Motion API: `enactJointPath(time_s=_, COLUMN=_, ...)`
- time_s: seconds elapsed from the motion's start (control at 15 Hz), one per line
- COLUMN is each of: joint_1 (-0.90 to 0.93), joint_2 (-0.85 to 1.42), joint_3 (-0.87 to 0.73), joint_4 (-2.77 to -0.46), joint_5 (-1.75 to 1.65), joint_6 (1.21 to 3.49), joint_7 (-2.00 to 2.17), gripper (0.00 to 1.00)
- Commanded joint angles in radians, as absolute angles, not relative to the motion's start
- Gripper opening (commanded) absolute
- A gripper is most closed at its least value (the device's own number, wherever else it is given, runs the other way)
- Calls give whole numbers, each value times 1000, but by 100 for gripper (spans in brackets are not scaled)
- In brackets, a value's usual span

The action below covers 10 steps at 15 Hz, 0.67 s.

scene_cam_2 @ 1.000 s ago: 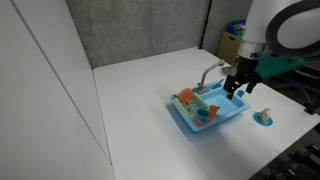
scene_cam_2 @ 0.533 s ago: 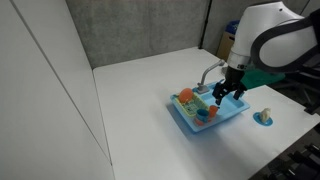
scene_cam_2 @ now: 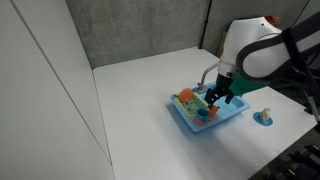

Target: Remove the blue cup from the orange cup and put it in the sink

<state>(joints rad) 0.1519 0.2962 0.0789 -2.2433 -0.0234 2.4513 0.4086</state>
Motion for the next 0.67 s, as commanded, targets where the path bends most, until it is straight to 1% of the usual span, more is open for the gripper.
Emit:
enactJointPath(time_s=0.0, joint_1=182, joint_2=353, joint_3=50, joint_4=-2164, joint_5=-45, joint_6=2431, joint_7=449, gripper=100)
enactJointPath(time_s=0.6, joint_1=231, joint_2=452, joint_3=17, joint_4=-2076, joint_5=-53, joint_6=2417, joint_7=462, gripper=100)
